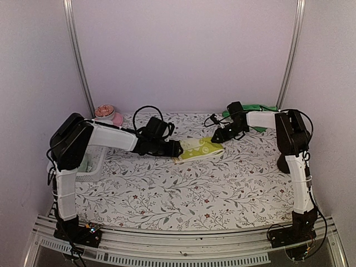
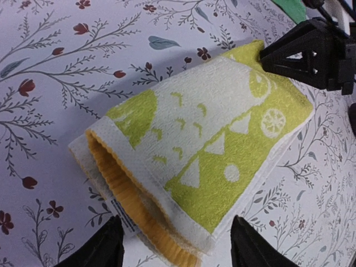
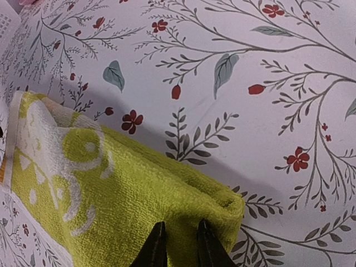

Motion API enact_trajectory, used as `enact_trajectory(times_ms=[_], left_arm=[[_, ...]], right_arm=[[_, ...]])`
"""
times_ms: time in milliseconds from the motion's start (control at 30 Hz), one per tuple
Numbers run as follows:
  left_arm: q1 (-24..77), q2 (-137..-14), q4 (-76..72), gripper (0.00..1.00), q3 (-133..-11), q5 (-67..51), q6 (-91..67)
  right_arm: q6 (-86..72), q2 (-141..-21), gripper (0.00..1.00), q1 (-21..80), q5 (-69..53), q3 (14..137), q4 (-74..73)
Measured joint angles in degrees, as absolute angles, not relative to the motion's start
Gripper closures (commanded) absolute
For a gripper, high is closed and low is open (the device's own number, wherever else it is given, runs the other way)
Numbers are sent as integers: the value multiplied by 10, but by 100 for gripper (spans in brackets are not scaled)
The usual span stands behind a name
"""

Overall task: Roll the towels
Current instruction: Smooth out the towel at the center of the board.

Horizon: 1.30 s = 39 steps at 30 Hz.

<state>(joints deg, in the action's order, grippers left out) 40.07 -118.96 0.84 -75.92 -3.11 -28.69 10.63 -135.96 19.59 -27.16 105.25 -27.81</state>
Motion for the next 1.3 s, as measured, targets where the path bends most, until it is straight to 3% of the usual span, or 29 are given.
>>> enact_trajectory(times_ms=[333, 633, 967, 1067, 1300], left_arm=[[401, -1192, -20, 41, -759, -72, -307], [400, -1224, -24, 53, -759, -82, -326], [398, -1227, -33, 85, -759, -86, -342], [398, -1229, -34, 99, -759, -86, -342], [397, -1228, -36, 100, -759, -86, -344]], right_arm=[[98, -1366, 80, 196, -261, 1053, -274], [98, -1366, 80, 195, -262, 1053, -273], [98, -1366, 80, 194, -262, 1053, -273], [98, -1366, 80, 193, -262, 1053, -273], [98, -1367, 80, 191, -261, 1053, -273]])
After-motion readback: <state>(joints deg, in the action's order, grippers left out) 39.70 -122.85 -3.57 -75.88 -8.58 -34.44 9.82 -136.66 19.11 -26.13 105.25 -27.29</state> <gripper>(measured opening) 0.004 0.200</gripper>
